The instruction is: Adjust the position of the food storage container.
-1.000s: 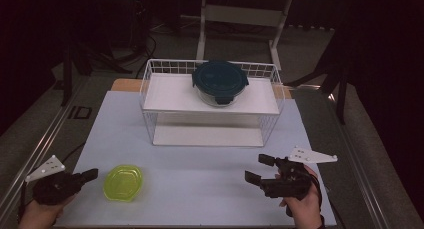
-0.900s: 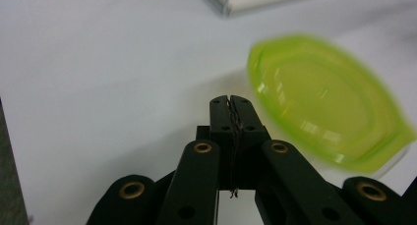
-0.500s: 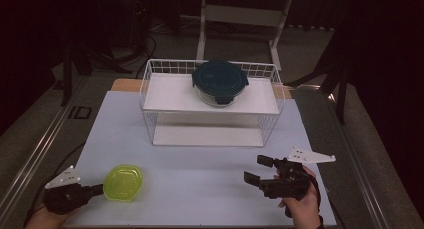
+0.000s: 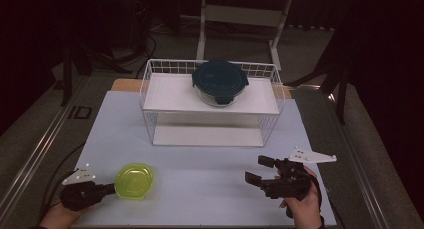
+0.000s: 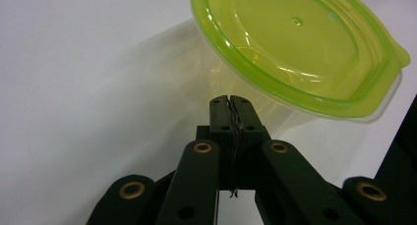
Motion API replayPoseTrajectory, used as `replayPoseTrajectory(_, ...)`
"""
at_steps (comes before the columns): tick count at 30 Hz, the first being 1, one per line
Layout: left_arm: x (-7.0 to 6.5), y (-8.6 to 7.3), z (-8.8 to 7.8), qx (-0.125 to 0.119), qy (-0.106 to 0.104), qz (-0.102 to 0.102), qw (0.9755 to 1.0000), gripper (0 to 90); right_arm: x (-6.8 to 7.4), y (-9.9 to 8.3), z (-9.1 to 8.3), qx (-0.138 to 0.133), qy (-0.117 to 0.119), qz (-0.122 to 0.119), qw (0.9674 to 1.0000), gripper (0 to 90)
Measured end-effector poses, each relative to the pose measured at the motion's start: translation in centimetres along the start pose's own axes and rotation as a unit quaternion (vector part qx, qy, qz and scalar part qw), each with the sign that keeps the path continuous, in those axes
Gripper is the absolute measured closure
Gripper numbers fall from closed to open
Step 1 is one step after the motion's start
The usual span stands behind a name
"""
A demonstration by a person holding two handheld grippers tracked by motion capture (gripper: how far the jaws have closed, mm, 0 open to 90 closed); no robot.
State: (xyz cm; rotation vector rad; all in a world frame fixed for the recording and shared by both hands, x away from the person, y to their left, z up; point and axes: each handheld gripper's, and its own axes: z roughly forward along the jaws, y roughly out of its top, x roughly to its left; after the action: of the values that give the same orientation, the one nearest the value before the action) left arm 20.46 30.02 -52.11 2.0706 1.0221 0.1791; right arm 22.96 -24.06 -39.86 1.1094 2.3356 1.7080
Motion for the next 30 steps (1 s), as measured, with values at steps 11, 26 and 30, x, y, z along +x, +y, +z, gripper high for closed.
replayPoseTrajectory(11,-1.2,1.4,2.3,0.011,-0.017,0.025,0.9995,88.4,-0.1,-0.1,-0.3,-0.003,-0.001,0.001,1.0,15.7)
replayPoseTrajectory(26,-1.4,1.3,3.0,0.019,-0.015,0.038,0.999,88.5,0.0,0.0,-0.5,-0.004,-0.004,0.0,1.0,15.7)
replayPoseTrajectory(30,-1.9,1.8,3.8,0.023,-0.022,0.04,0.9987,88.5,-0.1,-0.2,-0.6,-0.003,-0.006,0.002,1.0,15.8)
